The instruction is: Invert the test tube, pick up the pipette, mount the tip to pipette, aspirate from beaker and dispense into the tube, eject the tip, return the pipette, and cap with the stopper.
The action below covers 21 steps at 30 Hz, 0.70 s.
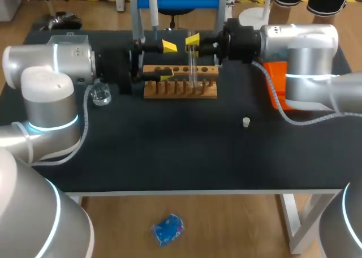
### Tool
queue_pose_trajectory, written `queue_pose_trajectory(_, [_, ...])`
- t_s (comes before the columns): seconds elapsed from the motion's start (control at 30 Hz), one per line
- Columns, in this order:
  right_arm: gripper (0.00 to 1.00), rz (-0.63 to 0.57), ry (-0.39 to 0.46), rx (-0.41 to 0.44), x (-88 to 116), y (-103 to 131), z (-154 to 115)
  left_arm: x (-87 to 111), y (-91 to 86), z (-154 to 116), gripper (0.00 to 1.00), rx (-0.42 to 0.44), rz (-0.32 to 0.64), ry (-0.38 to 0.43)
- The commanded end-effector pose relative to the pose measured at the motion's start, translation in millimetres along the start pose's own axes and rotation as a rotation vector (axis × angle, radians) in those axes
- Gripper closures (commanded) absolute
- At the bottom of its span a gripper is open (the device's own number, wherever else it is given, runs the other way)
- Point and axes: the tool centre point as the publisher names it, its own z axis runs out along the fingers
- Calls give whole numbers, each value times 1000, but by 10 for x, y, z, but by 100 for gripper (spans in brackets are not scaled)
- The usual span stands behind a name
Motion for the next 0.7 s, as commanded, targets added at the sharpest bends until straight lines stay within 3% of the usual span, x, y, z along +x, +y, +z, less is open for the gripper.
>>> queue_pose_trajectory(0.03, [100,8,-2,19,-43,51,38,27,-2,58,0,-9,9,-18])
queue_pose_trajectory(0.7, [100,3,16,15,-101,181,159,25,-102,293,0,48,-17,-38])
